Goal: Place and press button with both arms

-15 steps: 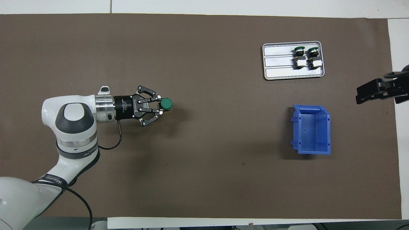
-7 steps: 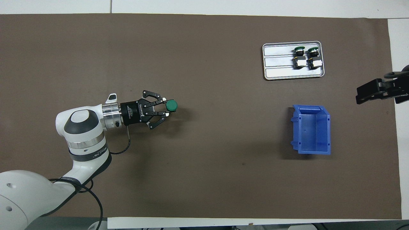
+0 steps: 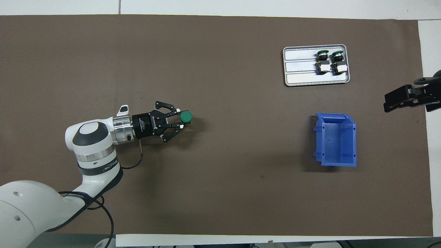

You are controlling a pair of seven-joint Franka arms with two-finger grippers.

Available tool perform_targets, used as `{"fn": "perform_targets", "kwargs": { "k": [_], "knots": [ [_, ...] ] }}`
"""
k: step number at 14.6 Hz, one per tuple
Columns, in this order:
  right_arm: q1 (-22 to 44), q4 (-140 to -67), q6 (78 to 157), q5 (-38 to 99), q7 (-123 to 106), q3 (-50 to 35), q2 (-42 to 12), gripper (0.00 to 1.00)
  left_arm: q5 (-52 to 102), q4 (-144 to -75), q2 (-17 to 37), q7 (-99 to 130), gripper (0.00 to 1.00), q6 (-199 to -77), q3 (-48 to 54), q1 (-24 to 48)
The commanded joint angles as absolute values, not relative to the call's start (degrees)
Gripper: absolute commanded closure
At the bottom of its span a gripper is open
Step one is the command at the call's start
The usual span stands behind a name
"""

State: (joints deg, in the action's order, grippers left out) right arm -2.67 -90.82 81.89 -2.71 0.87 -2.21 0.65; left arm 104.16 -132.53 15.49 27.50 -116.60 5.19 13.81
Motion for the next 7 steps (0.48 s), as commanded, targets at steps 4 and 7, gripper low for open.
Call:
{"fn": "perform_targets", "kwargs": {
  "k": [4, 7],
  "knots": [
    [-3.16, -92.37, 82.44, -2.64, -0.26, -2.46, 1.93, 0.01, 107.14, -134.21, 15.12, 25.93, 0.81, -115.92, 5.1, 13.18],
    [-3.16, -92.37, 82.44, -2.64, -0.26, -2.37, 1.93, 0.01, 108.1, -134.21, 15.38, 24.96, 0.81, -115.67, 5.1, 13.18]
  ]
}}
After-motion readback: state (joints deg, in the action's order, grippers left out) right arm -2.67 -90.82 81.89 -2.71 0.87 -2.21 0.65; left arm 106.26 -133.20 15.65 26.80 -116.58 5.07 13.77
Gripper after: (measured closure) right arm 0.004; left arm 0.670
